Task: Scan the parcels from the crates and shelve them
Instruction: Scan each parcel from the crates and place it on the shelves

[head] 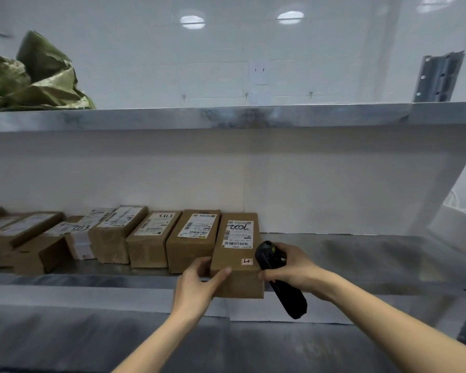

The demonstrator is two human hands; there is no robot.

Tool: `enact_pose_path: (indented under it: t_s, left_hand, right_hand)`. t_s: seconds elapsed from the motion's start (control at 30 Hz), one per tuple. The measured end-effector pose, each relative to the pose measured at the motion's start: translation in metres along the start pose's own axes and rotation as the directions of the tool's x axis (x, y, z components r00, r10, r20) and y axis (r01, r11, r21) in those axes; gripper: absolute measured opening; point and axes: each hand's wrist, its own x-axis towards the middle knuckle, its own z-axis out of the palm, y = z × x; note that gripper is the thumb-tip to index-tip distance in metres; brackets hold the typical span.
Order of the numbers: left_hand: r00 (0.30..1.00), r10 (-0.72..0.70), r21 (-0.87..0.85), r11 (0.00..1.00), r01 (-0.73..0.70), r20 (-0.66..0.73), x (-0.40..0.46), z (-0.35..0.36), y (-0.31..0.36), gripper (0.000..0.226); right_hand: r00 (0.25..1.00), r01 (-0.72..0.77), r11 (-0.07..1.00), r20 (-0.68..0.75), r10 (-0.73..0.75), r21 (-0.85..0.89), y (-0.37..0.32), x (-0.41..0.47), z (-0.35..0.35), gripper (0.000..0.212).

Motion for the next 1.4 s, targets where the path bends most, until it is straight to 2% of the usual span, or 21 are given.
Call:
enact_pose_path:
  t_s: [0.23,0.43,0.63,0.87,0.97,1.13,1.2,1.4]
  left_hand:
    - [0.999,-0.038,-0.014,0.999,0.039,0.008,0.002,0.000,0.003,0.033]
    - [1.000,-0.013,0.045,0.999,0.014,-0.027,-0.003,-0.018,0.011,0.070]
    - [0.996,0.050,0.095,0.995,-0.043,-0.071,-0.020,-0.046,0.034,0.064]
    - [0.990,0.087,0.073,0.994,-0.079,-0.113,-0.033,-0.113,0.055,0.052]
    - [0.985,0.093,0.064,0.994,-0.084,-0.147,-0.043,-0.168,0.053,0.047]
    - [0.958,0.035,0.036,0.999,-0.026,-0.286,-0.075,-0.290,0.031,0.055]
    - [0.940,0.051,0.097,0.995,-0.019,-0.337,-0.097,-0.351,0.013,0.065]
    - [0.861,0.074,0.330,0.937,0.112,-0.504,-0.191,-0.538,-0.030,0.070]
  right_hand:
    - [1.000,-0.001,1.000,-0.002,0.001,-0.018,0.000,0.003,-0.001,0.047]
    - [1.000,0.013,0.998,-0.021,-0.014,-0.067,-0.007,-0.019,-0.010,0.043]
    - [0.985,0.048,0.987,-0.154,-0.072,-0.153,-0.034,-0.048,-0.020,0.039]
    - [0.944,0.184,0.958,-0.232,-0.235,-0.218,-0.116,-0.070,0.008,0.047]
    - [0.941,0.225,0.944,-0.199,-0.275,-0.242,-0.159,-0.071,0.049,0.052]
    - [0.946,0.299,0.917,-0.044,-0.321,-0.265,-0.234,-0.066,0.162,0.079]
    - [0.936,0.348,0.905,0.037,-0.350,-0.245,-0.265,-0.065,0.220,0.079]
    - [0.859,0.485,0.857,0.278,-0.429,-0.174,-0.361,-0.073,0.411,0.087]
